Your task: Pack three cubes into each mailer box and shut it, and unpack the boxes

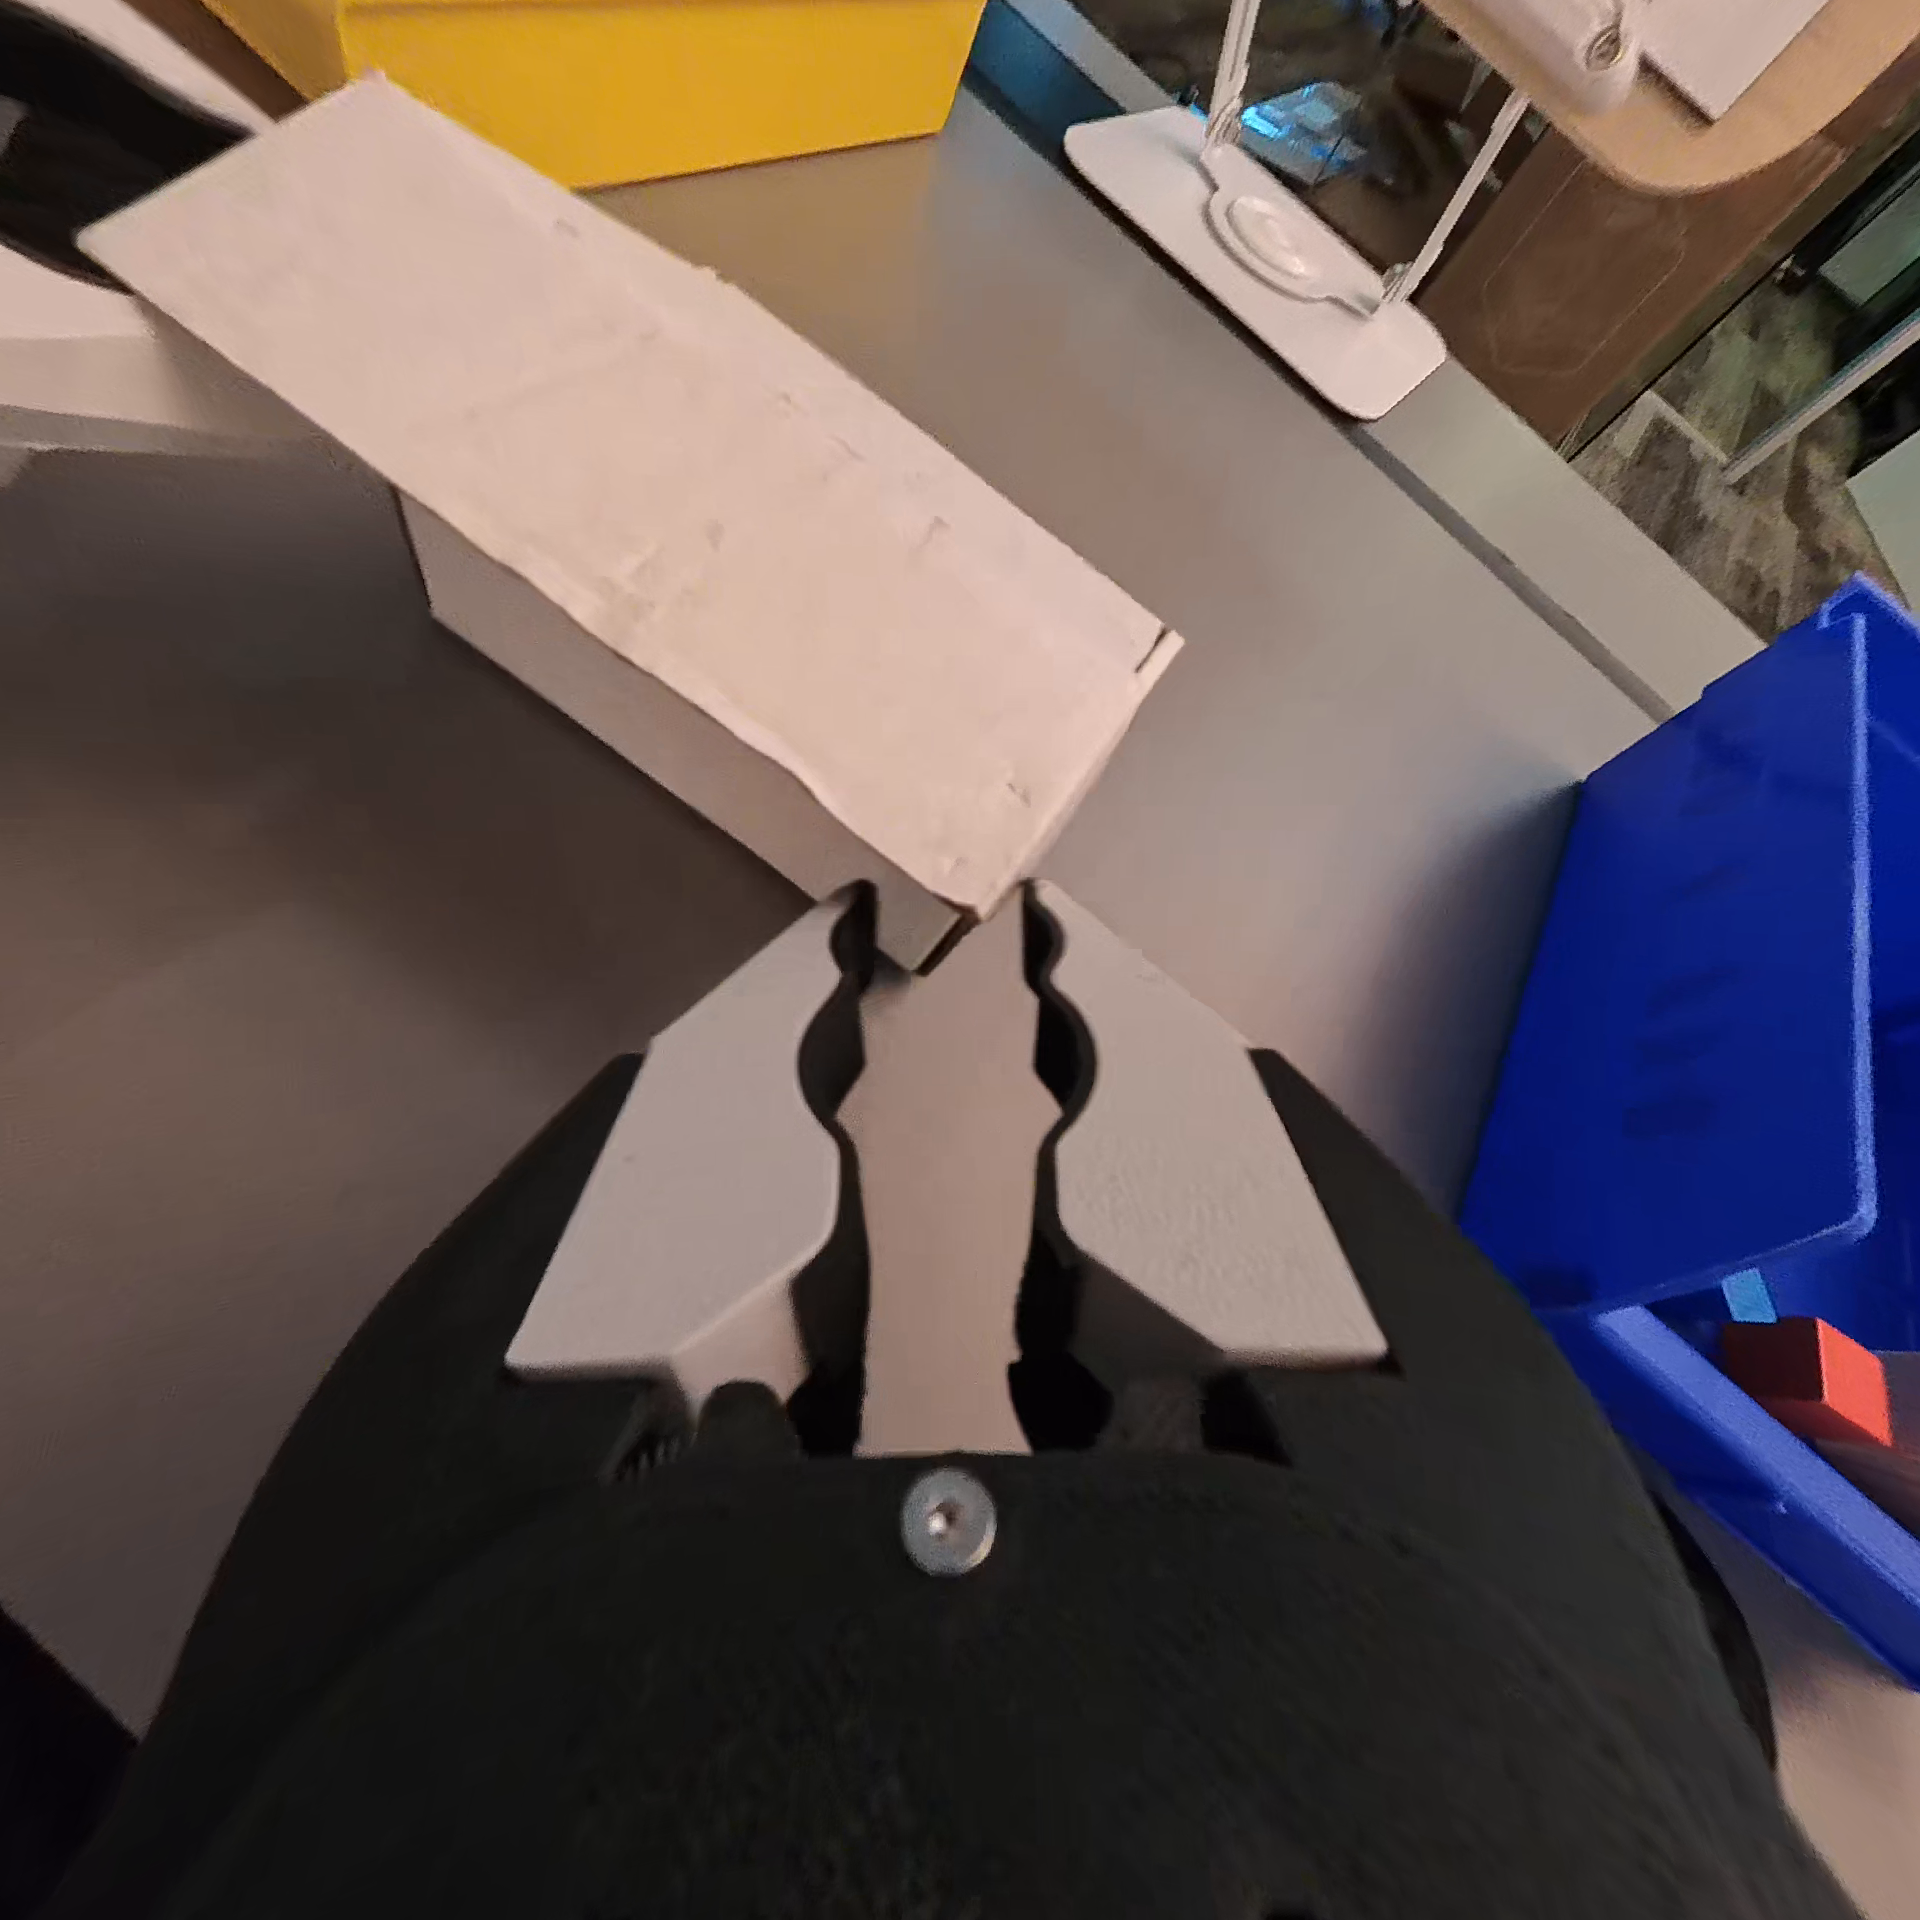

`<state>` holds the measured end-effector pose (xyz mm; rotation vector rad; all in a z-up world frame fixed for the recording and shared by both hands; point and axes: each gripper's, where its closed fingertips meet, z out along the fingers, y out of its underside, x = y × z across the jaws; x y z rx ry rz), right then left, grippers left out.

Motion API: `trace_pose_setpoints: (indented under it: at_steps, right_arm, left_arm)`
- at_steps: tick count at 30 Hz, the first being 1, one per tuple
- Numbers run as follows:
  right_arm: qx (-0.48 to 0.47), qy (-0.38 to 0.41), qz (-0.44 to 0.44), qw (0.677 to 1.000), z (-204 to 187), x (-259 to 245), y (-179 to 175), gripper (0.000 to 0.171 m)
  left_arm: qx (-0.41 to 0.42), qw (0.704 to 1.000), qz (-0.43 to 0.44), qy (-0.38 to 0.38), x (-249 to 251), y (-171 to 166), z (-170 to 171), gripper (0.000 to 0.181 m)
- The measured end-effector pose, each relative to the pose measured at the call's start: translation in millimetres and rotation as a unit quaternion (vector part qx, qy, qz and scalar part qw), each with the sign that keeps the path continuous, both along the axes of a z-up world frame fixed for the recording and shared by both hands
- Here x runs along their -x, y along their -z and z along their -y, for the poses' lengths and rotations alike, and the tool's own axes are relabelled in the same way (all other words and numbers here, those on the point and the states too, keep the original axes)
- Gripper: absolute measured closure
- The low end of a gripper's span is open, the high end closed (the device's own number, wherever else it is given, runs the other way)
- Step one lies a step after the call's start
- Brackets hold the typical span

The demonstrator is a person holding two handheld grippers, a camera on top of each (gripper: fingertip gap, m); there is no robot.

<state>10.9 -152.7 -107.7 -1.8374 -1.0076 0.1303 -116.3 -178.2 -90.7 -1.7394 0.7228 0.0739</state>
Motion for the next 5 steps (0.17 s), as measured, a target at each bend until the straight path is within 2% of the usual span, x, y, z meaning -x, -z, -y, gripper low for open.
trace_pose_setpoints:
  at_steps: [1, 3, 5]
  right_arm:
    - [-0.012, 0.0, -0.001, 1.0, -1.1, 0.8, -1.5, 0.147]
    - [-0.05, 0.0, 0.0, 0.999, -2.8, 1.4, -7.9, 0.137]
    - [-0.088, 0.006, 0.004, 0.996, -3.9, -0.3, -15.1, 0.14]
  left_arm:
    - [-0.006, 1.0, -0.002, -0.005, 0.6, -0.7, 0.5, 0.154]
    - [-0.021, 1.0, -0.005, -0.02, 4.2, -4.9, 1.3, 0.151]
    - [-0.038, 0.999, -0.003, -0.029, 6.9, -10.2, 2.9, 0.15]
